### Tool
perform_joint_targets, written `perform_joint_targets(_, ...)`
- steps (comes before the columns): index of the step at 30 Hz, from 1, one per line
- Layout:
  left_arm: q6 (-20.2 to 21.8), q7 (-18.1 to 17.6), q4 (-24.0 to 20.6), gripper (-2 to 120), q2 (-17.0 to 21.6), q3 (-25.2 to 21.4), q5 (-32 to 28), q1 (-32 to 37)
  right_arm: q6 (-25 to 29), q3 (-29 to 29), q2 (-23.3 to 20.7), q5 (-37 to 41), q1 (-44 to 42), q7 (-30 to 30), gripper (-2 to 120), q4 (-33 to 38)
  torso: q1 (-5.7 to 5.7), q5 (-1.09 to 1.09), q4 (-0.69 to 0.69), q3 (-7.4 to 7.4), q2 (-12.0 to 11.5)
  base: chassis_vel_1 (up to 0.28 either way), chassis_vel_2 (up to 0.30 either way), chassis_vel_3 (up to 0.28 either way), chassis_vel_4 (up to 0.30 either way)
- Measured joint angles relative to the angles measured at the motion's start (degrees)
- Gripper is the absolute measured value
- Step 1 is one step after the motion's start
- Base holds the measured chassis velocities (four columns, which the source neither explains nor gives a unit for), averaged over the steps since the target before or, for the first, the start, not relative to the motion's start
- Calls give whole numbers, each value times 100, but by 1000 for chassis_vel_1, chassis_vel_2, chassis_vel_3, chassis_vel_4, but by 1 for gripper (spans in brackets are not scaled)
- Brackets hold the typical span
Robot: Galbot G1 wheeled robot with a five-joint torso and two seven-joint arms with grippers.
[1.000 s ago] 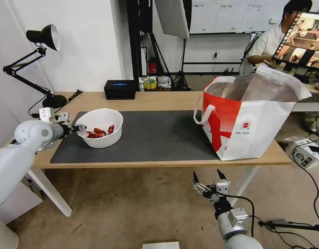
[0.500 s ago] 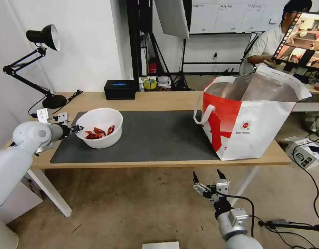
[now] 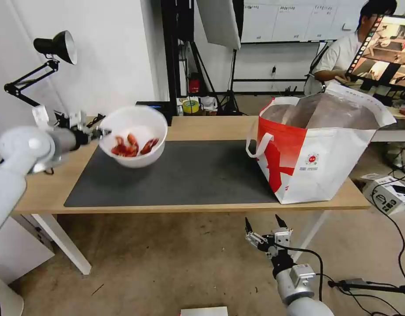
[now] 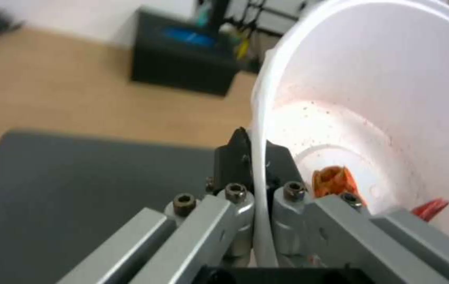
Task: Pick up the trash from the table and place it into the takeout bag.
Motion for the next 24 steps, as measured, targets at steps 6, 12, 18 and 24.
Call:
perform_joint_targets(6,-44,-194,-80,0,-302,588,-215,-838,0,0,0,0,0,-2,100,0,0,0,0,0,0,0,0,0,0)
perform_joint_targets(12,-100,-361,103,0,-926,1316,-255,-1691,0,0,0,0,0,0,100,0,0,-1,0,1,0,0,0,0,0)
perform_joint_targets(18,-168,-389,403,0,-1526,1746,-237,-2316,0,0,0,0,0,0,100,0,0,1,0,1,-1,0,0,0,0)
perform_joint_targets(24,-234,-382,892,0,-2456,2103,-199,-2865,0,0,-1,0,0,-1,100,0,0,1,0,0,0,0,0,0,0)
